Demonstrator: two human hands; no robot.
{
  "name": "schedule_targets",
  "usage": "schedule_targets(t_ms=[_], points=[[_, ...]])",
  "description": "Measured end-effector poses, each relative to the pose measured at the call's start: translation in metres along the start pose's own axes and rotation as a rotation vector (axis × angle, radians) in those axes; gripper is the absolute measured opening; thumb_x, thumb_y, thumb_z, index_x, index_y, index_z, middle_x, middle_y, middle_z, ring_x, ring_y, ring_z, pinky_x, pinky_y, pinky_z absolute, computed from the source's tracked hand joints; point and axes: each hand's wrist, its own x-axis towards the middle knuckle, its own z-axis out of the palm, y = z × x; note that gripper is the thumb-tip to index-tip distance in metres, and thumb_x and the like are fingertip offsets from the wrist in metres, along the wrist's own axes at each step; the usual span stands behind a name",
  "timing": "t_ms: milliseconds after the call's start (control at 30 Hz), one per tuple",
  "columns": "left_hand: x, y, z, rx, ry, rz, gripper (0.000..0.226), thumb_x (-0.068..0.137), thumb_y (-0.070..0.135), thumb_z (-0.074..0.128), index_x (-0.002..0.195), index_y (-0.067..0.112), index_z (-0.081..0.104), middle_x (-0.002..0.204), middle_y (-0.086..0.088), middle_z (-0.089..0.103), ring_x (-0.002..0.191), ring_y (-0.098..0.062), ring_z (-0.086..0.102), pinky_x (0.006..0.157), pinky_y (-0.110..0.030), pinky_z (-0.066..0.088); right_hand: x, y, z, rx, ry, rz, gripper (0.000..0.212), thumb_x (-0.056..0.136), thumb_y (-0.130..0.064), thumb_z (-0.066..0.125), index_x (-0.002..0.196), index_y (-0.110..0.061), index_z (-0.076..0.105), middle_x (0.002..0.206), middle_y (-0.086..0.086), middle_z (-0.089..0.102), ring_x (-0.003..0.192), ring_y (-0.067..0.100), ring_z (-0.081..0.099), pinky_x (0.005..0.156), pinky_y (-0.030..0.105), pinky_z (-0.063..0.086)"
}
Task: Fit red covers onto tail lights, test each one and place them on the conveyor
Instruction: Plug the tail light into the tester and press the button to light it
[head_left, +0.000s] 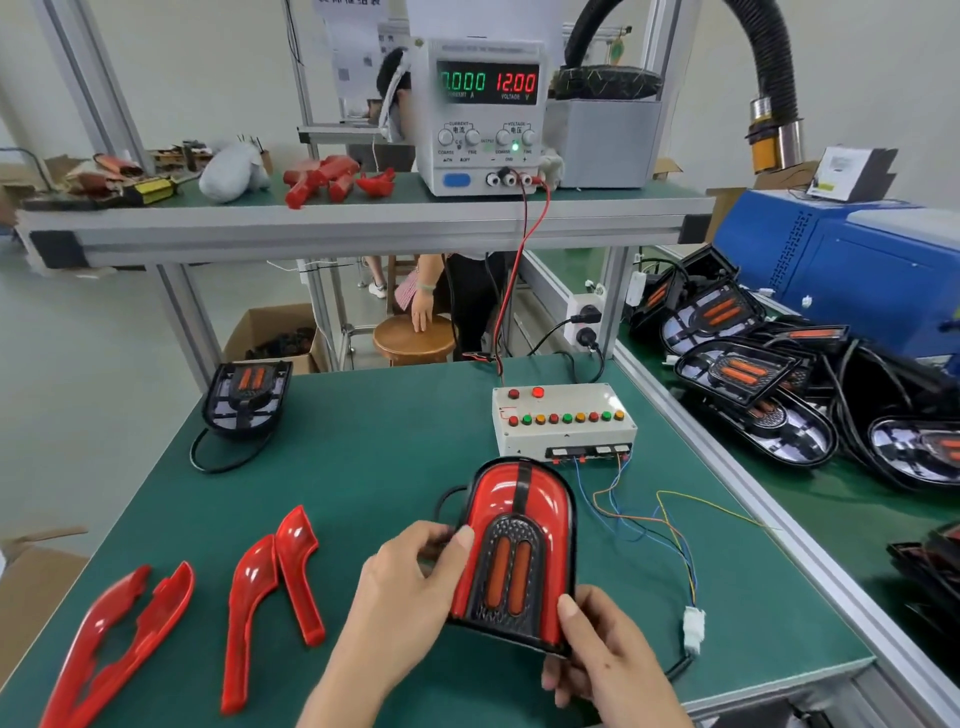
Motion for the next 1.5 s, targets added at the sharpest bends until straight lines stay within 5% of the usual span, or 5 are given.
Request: schedule_targets(t_ms=[167,300,467,700,1500], points=[[0.027,0.014,0.001,0.055,0.123,0.096,0.026,0.099,0.043,0.058,0.078,0.031,0.067,0.076,0.006,0.072,0.069,-0.013,0.067,0.067,-0.023,0.053,0.0,0.001,-0.021,-0.043,0.166,-0.121,0.015,0.101,-0.019,0.054,0.104,-0.007,0.062,0.07,0.02,0.07,0.059,0.033,0.065,0.055,0.042,0.053],[0.061,0.027,0.009,0.113,0.107,0.216,0.019,0.099,0.029,0.06,0.083,0.035,0.067,0.076,0.022,0.069,0.078,0.003,0.062,0.065,-0.004,0.041,0.001,0.005,-0.036,-0.061,0.234,-0.16,0.014,0.1,-0.016,0.054,0.105,-0.007,0.062,0.072,0.021,0.071,0.059,0.035,0.067,0.053,0.043,0.054],[0.118,0.037,0.033,0.26,-0.004,0.327,0.029,0.103,0.014,0.051,0.125,0.02,0.069,0.125,0.005,0.065,0.12,-0.011,0.058,0.099,-0.017,0.036,-0.003,0.018,-0.03,-0.047,0.341,-0.198,0.023,0.093,-0.049,0.062,0.092,-0.027,0.07,0.061,0.019,0.068,0.046,0.036,0.061,0.048,0.033,0.051],[0.169,0.037,0.061,0.547,-0.204,0.381,0.045,0.105,0.006,0.04,0.148,0.011,0.052,0.158,-0.003,0.042,0.143,-0.021,0.043,0.119,-0.027,0.031,0.001,0.021,-0.018,0.098,0.491,-0.241,0.015,0.099,-0.018,0.061,0.088,-0.02,0.071,0.068,0.021,0.07,0.048,0.033,0.06,0.042,0.026,0.046],[0.168,0.031,0.071,0.692,-0.196,0.437,0.073,0.096,-0.002,0.048,0.16,0.029,0.03,0.166,0.009,0.03,0.15,-0.016,0.034,0.118,-0.033,0.034,0.017,0.011,-0.038,-0.049,0.449,-0.173,0.014,0.103,-0.015,0.05,0.101,-0.013,0.064,0.057,0.018,0.066,0.043,0.027,0.062,0.041,0.033,0.053]])
